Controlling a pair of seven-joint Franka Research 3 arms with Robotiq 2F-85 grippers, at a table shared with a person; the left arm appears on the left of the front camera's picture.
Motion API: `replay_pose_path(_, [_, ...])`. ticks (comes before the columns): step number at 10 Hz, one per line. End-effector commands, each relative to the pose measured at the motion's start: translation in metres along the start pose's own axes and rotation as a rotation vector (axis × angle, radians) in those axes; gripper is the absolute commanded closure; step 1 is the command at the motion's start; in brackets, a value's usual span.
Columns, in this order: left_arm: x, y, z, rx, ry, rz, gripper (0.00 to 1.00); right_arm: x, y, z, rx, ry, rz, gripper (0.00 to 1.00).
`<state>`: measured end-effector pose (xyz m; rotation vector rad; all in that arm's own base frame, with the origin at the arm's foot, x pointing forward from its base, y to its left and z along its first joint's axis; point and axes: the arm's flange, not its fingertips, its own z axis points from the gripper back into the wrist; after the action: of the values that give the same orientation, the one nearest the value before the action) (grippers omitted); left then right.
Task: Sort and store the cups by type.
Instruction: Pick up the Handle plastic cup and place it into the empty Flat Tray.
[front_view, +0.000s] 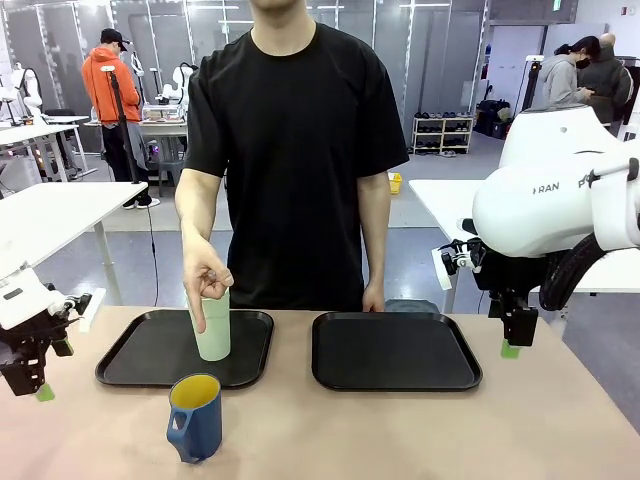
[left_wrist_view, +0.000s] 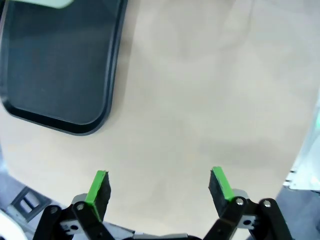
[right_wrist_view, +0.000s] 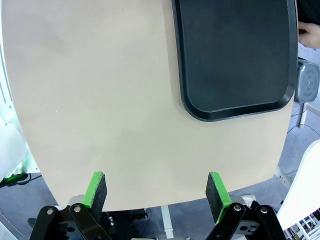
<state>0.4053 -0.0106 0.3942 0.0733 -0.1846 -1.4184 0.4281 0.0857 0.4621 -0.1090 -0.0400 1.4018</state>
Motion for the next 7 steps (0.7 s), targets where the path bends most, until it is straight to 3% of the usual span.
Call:
replay_pose_path(1, [0.000,0.000,-0.001,0.000,-0.012,0.000,0.00,-0.001,-0.001,0.001,0.001,0.011,-0.004,0.00])
replay_pose_path(5, [0.001,0.000,0.000,0.002,0.004,-0.002,0.00,-0.001,-0.001,0.001,0.001,0.011,-0.004,0.00])
replay_pose_path(7, [0.004,0.000,-0.010,0.024,-0.113,-0.062,0.00,-0.001,-0.001,0.001,0.001,0.011,-0.004,0.00])
